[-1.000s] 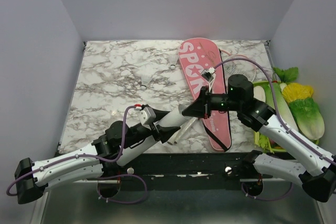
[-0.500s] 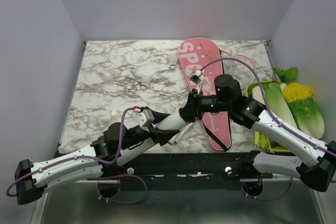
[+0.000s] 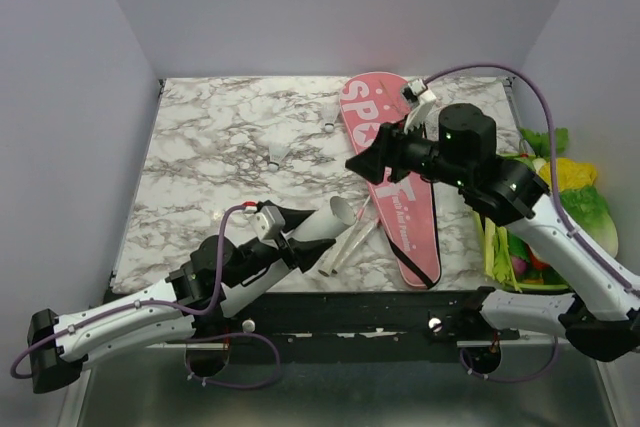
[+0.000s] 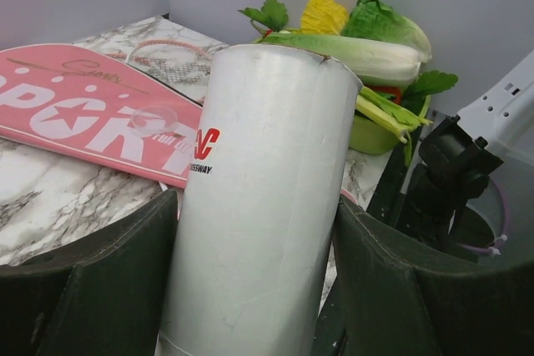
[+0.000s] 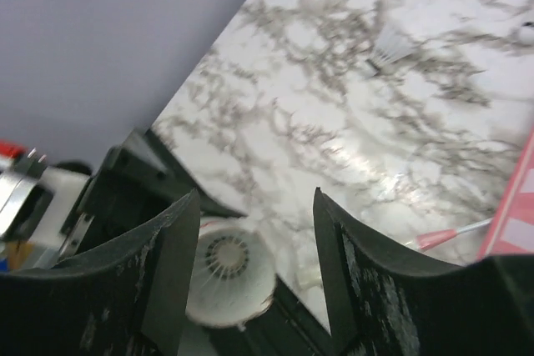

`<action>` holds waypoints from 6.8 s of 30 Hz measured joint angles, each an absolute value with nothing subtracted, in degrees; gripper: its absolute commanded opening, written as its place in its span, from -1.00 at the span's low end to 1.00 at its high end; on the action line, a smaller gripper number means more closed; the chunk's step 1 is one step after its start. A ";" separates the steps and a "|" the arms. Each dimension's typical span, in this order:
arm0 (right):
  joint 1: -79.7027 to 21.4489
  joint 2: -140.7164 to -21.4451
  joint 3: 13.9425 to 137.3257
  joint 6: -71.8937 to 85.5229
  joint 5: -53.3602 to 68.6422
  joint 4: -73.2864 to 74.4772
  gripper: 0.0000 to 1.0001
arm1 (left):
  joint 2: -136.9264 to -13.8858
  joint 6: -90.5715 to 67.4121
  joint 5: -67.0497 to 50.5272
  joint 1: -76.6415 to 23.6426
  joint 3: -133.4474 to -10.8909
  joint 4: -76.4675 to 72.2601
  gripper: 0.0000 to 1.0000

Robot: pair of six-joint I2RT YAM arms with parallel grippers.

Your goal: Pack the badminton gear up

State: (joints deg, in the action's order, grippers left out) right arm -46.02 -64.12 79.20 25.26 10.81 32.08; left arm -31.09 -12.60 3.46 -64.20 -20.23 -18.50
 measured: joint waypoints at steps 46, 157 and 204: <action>-31.24 -142.58 133.45 31.75 -5.96 37.21 0.49 | -19.77 -17.15 26.15 -64.14 -22.00 -8.19 -1.00; -27.20 -155.59 144.94 44.10 8.32 32.91 -0.77 | -14.33 -17.12 27.97 -64.07 -20.05 -9.08 -1.00; -25.19 -150.78 130.98 58.76 3.25 -5.17 -0.99 | -17.67 -18.39 28.97 -63.88 -22.52 -6.13 -1.00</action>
State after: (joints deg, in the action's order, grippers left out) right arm -25.19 -150.78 130.98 58.76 3.25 -5.17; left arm -17.67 -18.39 28.97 -63.88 -22.52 -6.13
